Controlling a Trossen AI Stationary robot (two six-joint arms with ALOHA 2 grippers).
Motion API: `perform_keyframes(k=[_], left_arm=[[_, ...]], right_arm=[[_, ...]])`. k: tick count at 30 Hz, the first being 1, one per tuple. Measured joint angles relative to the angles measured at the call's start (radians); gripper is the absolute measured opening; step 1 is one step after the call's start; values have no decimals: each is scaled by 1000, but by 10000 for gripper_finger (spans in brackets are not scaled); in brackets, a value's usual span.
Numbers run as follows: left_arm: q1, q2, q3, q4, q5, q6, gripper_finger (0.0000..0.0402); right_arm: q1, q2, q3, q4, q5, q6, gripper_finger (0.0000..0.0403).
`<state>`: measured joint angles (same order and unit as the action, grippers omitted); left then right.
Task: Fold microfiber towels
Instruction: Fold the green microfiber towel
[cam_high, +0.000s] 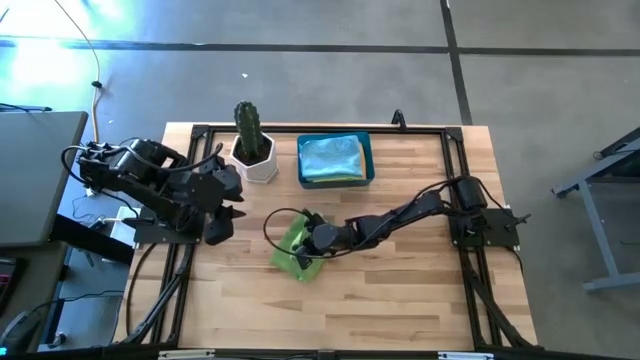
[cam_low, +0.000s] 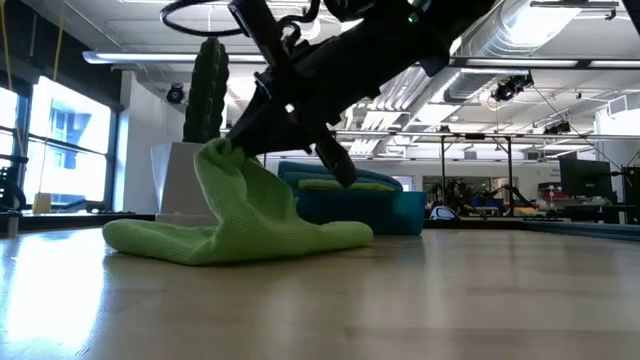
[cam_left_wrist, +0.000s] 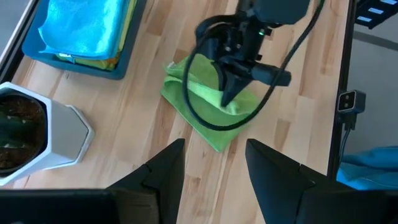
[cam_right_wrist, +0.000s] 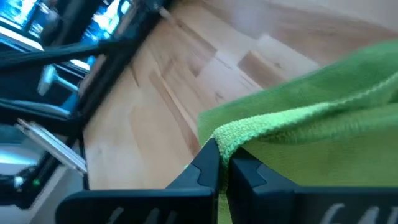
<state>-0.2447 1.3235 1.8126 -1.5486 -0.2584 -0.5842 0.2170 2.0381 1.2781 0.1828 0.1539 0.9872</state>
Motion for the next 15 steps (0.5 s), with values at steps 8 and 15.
perform_keyframes(k=[8,15], left_arm=[[0,0,0,0,-15,0,158],[0,0,0,0,-15,-5,158]], right_arm=[[-1,3,0,53,34,-64,0],[4,3,0,111,34,-177,65]])
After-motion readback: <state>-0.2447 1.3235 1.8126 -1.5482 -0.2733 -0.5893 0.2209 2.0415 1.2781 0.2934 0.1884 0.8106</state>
